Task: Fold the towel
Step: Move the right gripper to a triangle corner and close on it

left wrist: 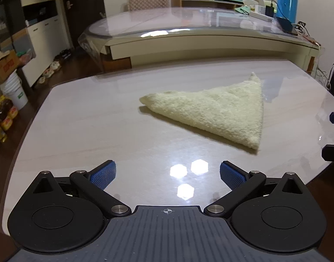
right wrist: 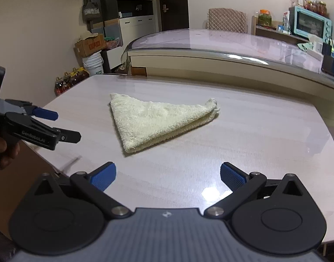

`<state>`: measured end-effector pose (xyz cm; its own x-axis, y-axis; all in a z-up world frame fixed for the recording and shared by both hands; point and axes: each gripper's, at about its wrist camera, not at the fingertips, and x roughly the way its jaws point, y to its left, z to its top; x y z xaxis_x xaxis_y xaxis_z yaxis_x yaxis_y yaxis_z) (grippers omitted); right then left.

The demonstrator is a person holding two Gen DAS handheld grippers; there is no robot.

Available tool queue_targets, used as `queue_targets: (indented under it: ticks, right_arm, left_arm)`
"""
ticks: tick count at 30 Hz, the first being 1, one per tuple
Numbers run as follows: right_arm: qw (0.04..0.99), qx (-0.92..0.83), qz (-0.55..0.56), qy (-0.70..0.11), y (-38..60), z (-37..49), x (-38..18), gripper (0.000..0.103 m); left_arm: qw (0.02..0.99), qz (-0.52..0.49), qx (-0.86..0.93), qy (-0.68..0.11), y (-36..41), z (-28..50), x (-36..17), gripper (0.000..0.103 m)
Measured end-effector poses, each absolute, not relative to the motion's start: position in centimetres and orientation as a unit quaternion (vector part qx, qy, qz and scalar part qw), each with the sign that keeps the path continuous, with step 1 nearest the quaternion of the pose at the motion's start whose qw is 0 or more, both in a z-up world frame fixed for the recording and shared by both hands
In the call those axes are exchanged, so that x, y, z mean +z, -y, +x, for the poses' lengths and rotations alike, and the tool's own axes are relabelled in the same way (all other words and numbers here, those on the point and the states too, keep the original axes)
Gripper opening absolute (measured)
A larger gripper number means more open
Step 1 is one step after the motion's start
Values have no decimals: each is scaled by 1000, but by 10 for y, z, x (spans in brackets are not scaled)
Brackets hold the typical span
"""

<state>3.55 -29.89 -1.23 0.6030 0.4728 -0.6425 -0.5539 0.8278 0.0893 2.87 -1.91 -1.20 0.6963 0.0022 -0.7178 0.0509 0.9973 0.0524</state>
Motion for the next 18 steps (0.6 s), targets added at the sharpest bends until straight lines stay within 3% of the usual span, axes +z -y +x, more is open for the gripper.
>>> queue_targets:
  ticks: [18]
  right_arm:
    - [879, 317, -51, -352, 305, 89, -2, 103]
  left_arm:
    - [925, 34, -17, -377, 9, 42, -6, 103]
